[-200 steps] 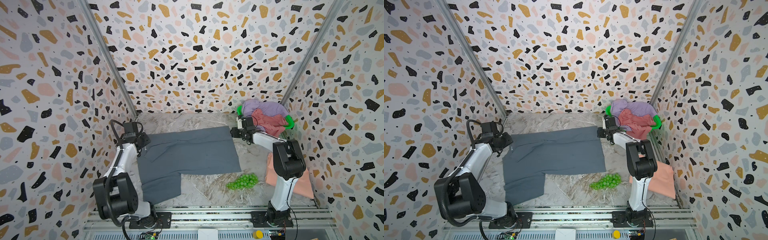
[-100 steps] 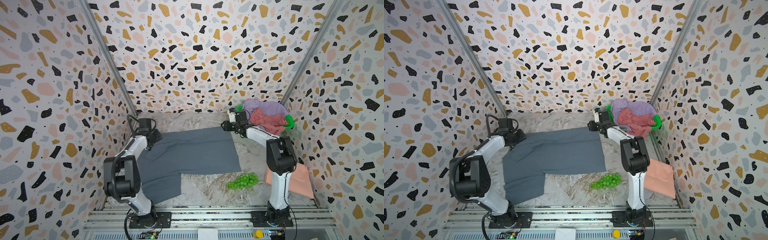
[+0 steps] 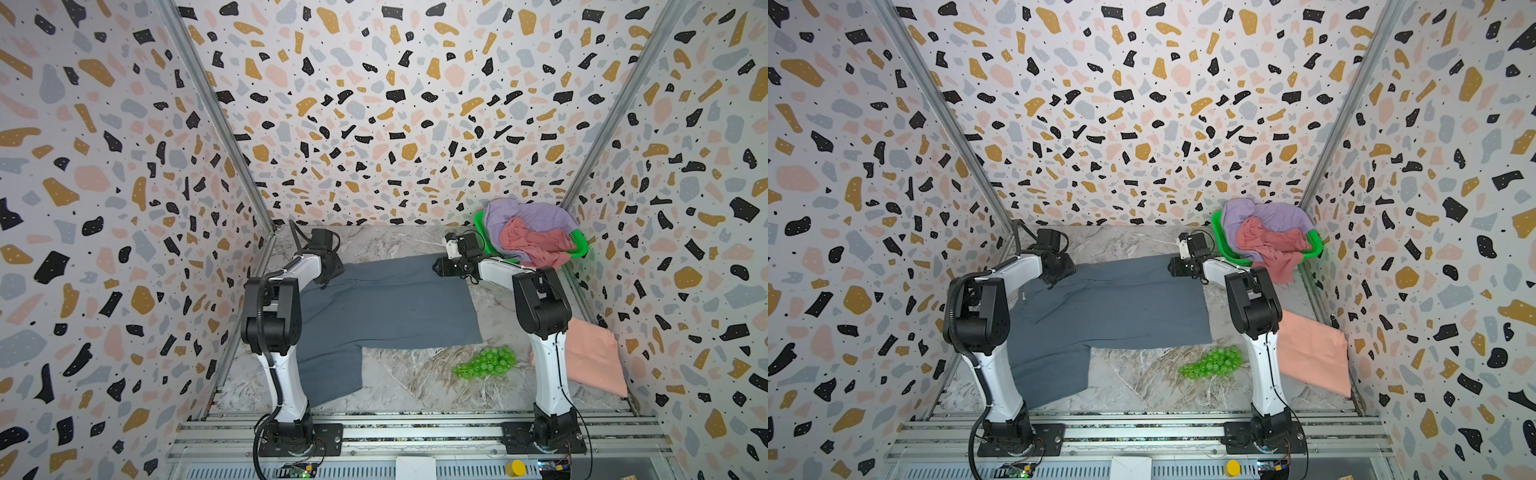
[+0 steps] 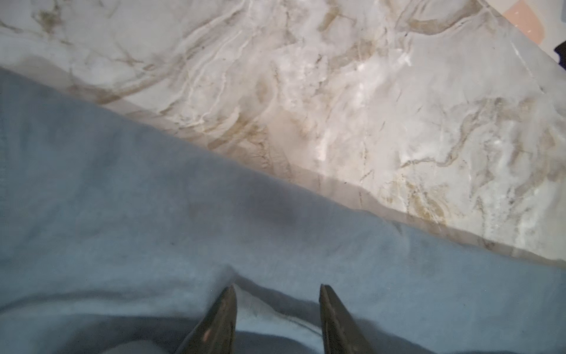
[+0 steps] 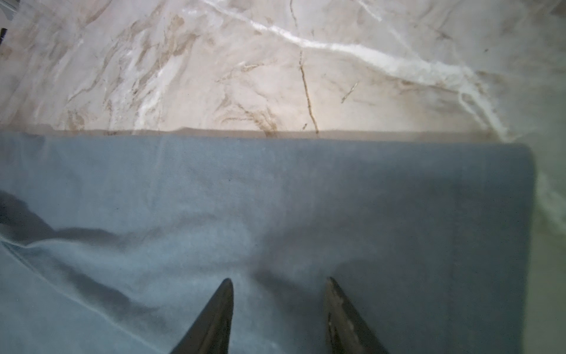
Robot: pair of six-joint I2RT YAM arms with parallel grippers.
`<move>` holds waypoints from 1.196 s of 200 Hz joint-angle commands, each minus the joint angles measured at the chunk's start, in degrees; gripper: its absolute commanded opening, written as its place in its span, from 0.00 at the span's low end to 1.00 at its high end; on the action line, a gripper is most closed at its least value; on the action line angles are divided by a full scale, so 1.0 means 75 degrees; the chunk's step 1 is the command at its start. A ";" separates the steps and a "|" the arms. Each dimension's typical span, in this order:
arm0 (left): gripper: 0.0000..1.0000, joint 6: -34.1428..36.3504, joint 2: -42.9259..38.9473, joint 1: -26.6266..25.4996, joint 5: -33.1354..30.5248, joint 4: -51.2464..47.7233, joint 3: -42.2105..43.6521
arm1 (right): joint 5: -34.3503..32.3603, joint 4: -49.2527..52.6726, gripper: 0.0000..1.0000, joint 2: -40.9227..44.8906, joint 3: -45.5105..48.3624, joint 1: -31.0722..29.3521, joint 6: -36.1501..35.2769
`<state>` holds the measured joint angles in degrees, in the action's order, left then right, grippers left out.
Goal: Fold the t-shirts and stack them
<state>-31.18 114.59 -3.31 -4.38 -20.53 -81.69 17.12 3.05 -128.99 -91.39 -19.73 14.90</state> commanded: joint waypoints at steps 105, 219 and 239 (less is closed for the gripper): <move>0.38 -0.0687 0.0174 -0.0074 -0.0411 -0.0264 0.0315 | -0.0278 0.0193 0.49 0.0336 0.0140 0.0169 -0.0229; 0.00 -0.0362 -0.0615 -0.0298 -0.0701 -0.1022 0.0267 | -0.0210 0.0048 0.48 0.0474 0.0506 0.0263 -0.0230; 0.00 -0.0226 -0.1098 -0.0557 -0.0845 -0.1442 0.0467 | -0.0208 0.0018 0.47 0.0533 0.0620 0.0263 -0.0242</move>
<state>-34.98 112.16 -5.10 -8.43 -26.41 -79.79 15.86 0.82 -127.92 -88.60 -18.11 13.54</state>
